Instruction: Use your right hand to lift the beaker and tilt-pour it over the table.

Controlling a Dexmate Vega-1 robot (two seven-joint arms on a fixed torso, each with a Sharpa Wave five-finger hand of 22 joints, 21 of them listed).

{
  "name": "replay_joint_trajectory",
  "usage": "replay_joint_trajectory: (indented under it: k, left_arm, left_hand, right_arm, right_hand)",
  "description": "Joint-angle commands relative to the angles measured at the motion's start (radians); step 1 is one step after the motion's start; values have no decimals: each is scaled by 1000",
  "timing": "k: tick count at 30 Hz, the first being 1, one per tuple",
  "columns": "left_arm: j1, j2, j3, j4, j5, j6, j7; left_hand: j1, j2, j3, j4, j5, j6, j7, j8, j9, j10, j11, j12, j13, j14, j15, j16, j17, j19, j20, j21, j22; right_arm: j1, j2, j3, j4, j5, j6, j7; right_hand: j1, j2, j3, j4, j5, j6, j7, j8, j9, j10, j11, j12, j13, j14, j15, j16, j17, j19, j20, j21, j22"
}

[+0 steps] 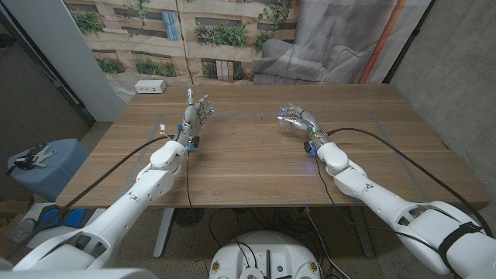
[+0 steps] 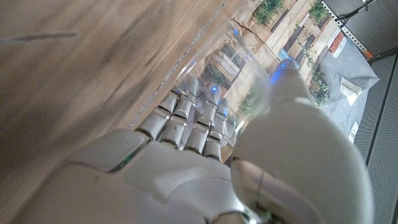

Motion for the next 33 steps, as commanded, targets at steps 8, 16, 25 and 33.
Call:
replay_joint_trajectory:
  k: [8,16,25,33]
  left_arm:
    - [0,0,0,0,0,0,0]
    - [0,0,0,0,0,0,0]
    - [0,0,0,0,0,0,0]
    - [0,0,0,0,0,0,0]
  left_hand:
    - [1,24,-4,-2,5,4,-3,8,4,10,-1,6,3,9,3,5,5,8,-9,4,3]
    - [1,24,-4,-2,5,3,-3,7,4,10,-2,6,3,8,2,5,5,8,-9,4,3]
    - [1,24,-4,-2,5,4,-4,8,4,10,-2,6,3,8,2,5,5,7,-9,4,3]
    - [1,24,-4,-2,5,3,-3,7,4,10,-2,6,3,8,3,5,5,7,-9,4,3]
  right_arm:
    - [24,23,-28,105,-36,59,-32]
    - [9,15,-35,77,-55,26,-66]
    - [14,19,-47,96,-76,21,-93]
    - [26,27,-57,121,-88,32,-108]
  right_hand:
    - [140,94,3,-4,-4,80,-102,0,-2,43,-47,-12,0,-12,-172,-3,-2,-8,-87,0,0]
    - [180,95,7,-3,-7,86,-106,4,-3,50,-48,-21,-6,-19,-172,-4,-3,-8,-94,2,0]
    - [198,95,3,2,-8,93,-114,7,-4,59,-48,-25,-6,-19,-172,0,-2,-8,-95,2,0]
    - [207,91,-2,4,-10,91,-114,7,-5,61,-47,-30,-7,-21,-172,1,-1,-9,-95,2,-1]
